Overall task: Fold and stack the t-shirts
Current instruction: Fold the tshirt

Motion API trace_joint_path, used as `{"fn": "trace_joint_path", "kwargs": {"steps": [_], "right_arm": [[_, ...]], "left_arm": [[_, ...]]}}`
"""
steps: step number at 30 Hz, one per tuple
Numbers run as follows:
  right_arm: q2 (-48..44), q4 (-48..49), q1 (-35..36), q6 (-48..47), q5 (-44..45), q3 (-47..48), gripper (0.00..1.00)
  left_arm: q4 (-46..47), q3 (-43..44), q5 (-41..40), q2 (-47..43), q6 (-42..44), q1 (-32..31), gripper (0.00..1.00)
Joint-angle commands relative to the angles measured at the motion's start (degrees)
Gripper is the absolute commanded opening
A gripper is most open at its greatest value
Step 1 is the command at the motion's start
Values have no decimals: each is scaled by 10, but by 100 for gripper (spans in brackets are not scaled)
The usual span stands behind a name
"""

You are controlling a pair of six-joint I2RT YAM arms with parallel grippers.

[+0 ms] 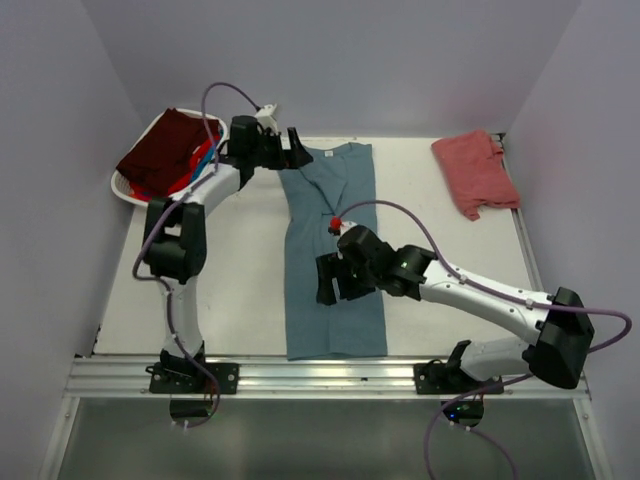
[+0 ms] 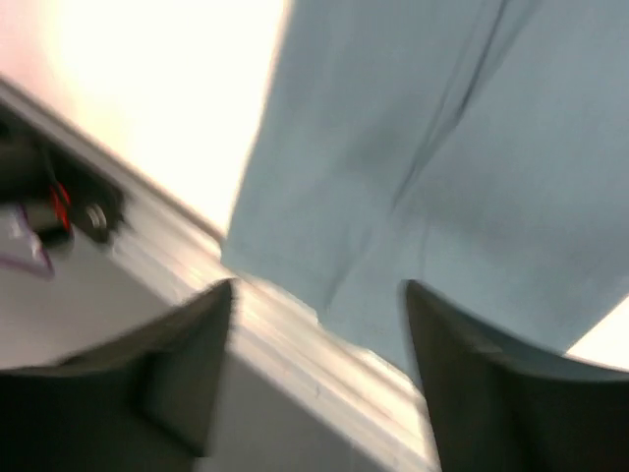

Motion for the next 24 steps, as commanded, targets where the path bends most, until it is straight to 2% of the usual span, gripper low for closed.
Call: {"fn": "trace_joint_path", "kwargs": {"steps": [1,2,4,5,6,7,8,9,10,11,14,20,24], "right_arm": [[7,21,-1,-105,165,116,80],[18,18,-5,-117,200,136,86],[63,30,-42,-146,239,171,91],[79,40,-67,-151,219,201,91],[121,48,-131,-146,191,217,89],[141,61,-163,-141,133,239,87],[166,76,-193,-136,108,251,80],[189,92,-238,-126,88,264,78],[242,96,-254,-126,65,301,77],[267,97,-267,-130,49,322,76],[366,97,-292,-147,6,408,75],[517,100,-324,-158,-77,552,70],[573,104,-337,-133,-111,609,68]], "left_arm": [[116,-65,-79,-172,9,1,100],[112,-79,-82,-188,6,1,100],[83,-113,-85,-222,0,1,100],[76,-143,-86,-231,-13,1,100],[60,-160,-92,-252,-21,1,100],[57,-181,-92,-266,-28,1,100],[60,-233,-92,-282,-39,0,98],[68,-261,-98,-319,-45,-1,96],[71,-288,-104,-339,-48,-3,95],[75,-337,-107,-361,-52,-9,95],[68,-412,-127,-446,-53,-22,94],[6,-494,-156,-613,-42,-27,94],[-31,-522,-148,-664,-47,-27,94]]}}
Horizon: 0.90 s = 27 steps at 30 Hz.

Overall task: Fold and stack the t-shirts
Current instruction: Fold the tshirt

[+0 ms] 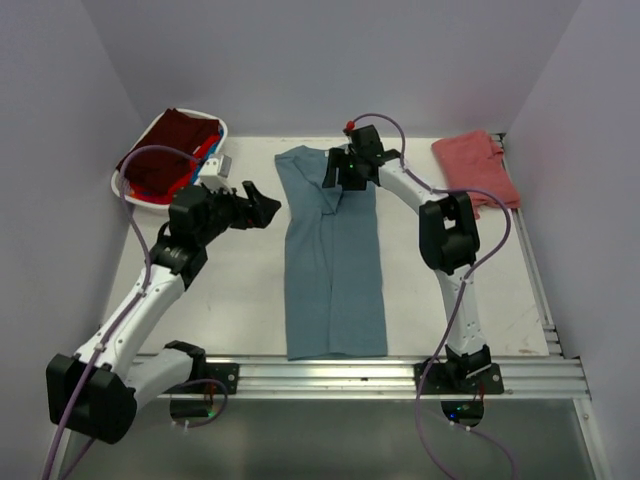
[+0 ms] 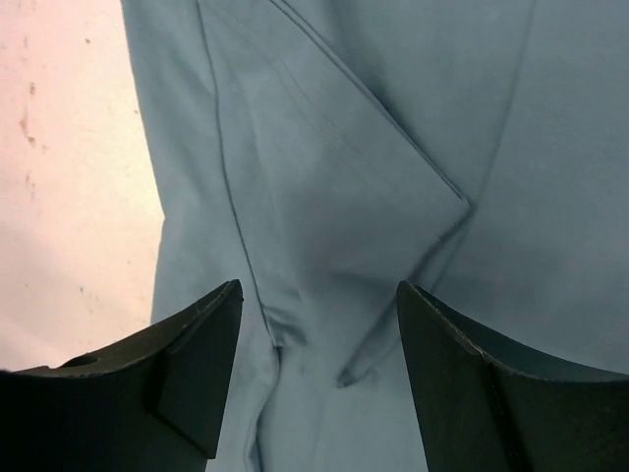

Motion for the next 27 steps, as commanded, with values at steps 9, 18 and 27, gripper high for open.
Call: {"fn": "trace_joint_path", "kwargs": {"steps": [9,18,27], "right_arm": [[47,20,-32,27,-44,95,63],[69,4,-36,24,-38,112,62],[87,9,-38,29,-28,104,62]], "left_arm": [[-61,-42,-8,-66,-5,0,93],[-70,-51,-7,-66,-5,0,93],[-81,-57,-17,-75,-4,0,92]]}}
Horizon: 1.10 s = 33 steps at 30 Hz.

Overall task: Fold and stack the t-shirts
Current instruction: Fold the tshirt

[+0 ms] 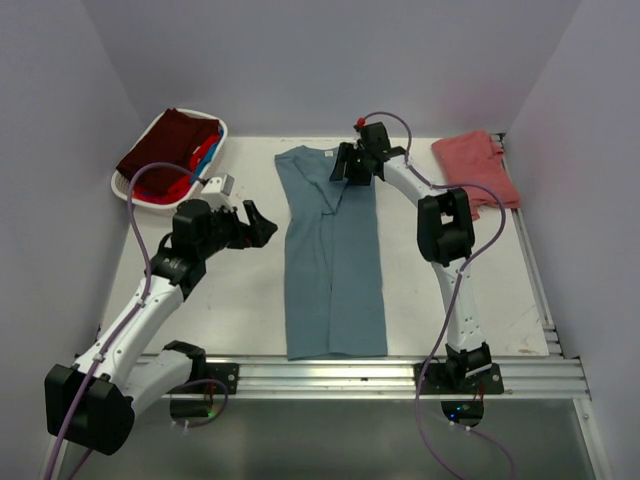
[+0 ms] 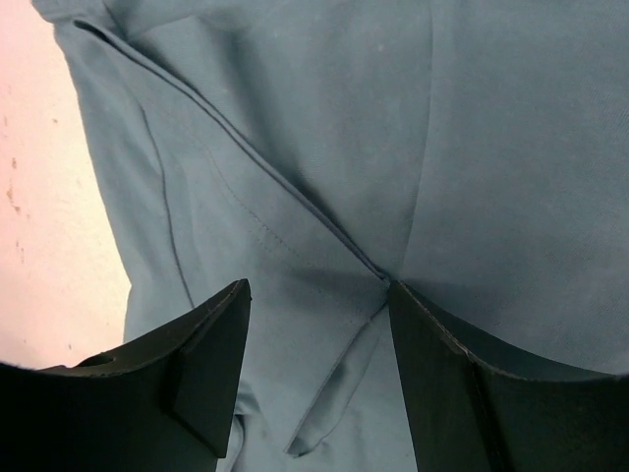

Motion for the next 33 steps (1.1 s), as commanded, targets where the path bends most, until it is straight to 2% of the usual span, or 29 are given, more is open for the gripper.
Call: {"fn": "trace_joint_path", "kwargs": {"steps": [1,11,17,18,21,22,31,33], "right_arm": [[7,5,-1,5,6,12,62],[-7,13,-7,2,11,-8,61],[-4,23,-9,9,-10,-11,54],[0,26,-9,12,-26,-11,49],[9,41,-10,25,-47,-20,18],[9,45,-10,26,-57,-25,0],[-46,123,-11,40,-97,-113,0],[-65,185,-11,54,-127,-163,0]], "left_arm": [[-4,-5,-13,-19,-3,0,92],[-14,-5,-18,-29,-1,0,92],[-12,-7,-19,-24,-2,0,92],[-11,-6,-19,-23,-2,0,92],[-15,-6,-24,-25,0,0,91],[-18,-6,-25,-28,0,0,91],[-20,-15,-29,-29,1,0,91],[-20,-17,-30,-31,1,0,91]]}}
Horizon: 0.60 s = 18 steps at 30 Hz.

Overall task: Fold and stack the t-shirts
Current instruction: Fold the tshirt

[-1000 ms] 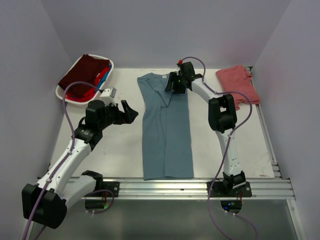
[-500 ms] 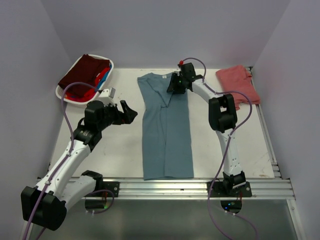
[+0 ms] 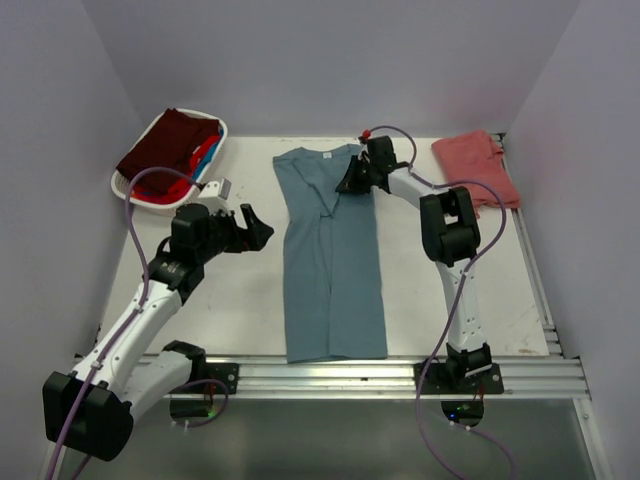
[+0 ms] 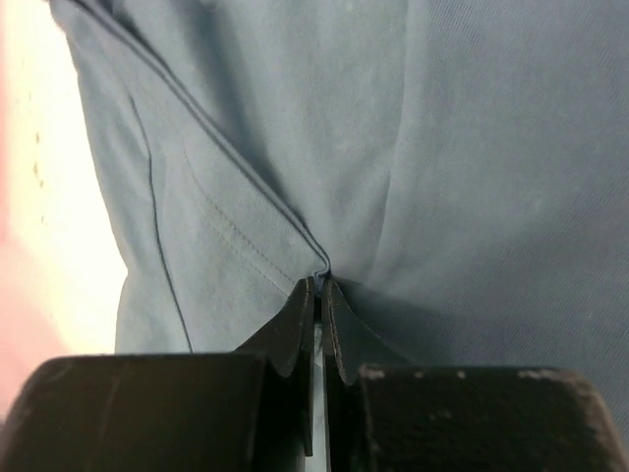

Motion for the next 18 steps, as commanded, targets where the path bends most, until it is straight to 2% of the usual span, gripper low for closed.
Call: {"fn": "trace_joint_path", "kwargs": {"steps": [1,5,8,12,15,17,18], "right_arm": [[-73,94,3,24,-67,-70,0],[-104,247,3,78,-124,-136,0],[-105,300,3,109,-153,-152,0],[-95,305,4,117,-162,-138,0],[-69,335,8,145,-216,-124,0],[-30,484,8,280,-360,-105,0],[36,603,10,390,-408,-70,0]], "left_arm": [[0,-9,-7,-10,1,0,91],[-2,-12,-9,-14,2,0,91],[-5,-14,-12,-16,4,0,91],[-9,-18,-16,-22,7,0,91],[-9,-20,-16,-25,7,0,91],[-8,-21,-16,-24,6,0,91],[-6,-21,-16,-24,6,0,91]]}}
